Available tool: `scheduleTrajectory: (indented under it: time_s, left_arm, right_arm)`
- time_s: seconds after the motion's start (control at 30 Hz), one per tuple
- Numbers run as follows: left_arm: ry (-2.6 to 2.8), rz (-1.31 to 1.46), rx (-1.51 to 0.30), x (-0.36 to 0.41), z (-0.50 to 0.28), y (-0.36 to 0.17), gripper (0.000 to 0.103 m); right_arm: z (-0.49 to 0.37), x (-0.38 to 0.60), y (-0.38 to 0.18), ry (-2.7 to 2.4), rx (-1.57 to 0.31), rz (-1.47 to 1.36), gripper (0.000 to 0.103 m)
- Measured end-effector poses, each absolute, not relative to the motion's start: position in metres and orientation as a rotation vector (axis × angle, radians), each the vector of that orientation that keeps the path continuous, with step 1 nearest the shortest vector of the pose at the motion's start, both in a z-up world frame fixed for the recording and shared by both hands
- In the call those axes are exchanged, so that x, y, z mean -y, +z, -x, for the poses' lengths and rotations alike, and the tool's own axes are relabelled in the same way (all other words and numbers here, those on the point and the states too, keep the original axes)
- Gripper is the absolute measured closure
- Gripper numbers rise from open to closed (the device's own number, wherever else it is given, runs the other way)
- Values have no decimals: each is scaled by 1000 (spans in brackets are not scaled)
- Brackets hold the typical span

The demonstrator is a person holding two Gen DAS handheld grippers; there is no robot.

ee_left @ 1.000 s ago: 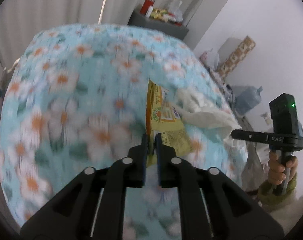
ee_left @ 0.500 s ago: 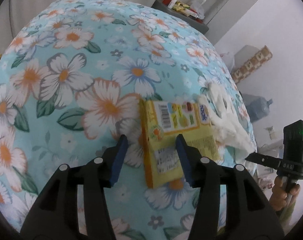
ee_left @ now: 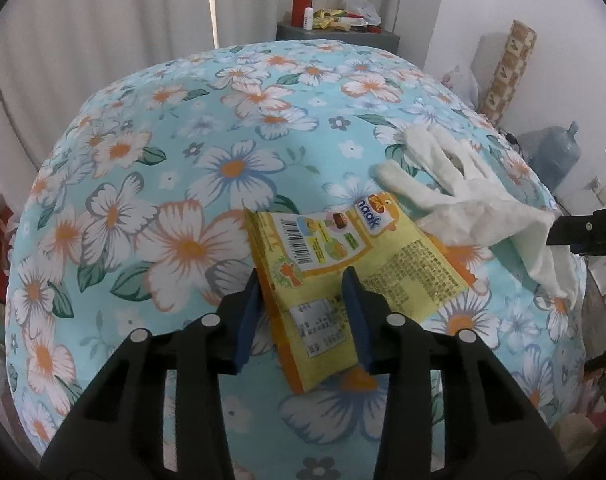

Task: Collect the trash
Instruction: 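Lift the yellow packet with the left gripper while the right gripper lifts the glove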

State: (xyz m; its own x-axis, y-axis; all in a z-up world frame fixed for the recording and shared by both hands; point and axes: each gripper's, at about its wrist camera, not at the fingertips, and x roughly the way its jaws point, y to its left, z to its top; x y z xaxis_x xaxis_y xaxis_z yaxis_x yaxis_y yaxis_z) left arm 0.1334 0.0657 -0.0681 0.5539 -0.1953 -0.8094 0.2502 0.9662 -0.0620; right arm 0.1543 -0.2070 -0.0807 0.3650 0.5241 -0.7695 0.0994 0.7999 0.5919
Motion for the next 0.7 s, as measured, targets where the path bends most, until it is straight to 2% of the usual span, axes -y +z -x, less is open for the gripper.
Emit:
scheduleTrajectory:
  time_s: [0.13,0.43,0.7]
  left_arm:
    - [-259,-69,-939,-66,-134,-68,74]
    - [-264,-61,-933,-67,-134,-70,76]
    - [-262,-80,-932,-67,-134,-68,77]
  right_arm:
    - [-155,209,-70,319,-1160,-636,55]
    - [-148,223,-38,462,-1040,-730,48]
    - [-160,211,-69,303,-1155,-664,49]
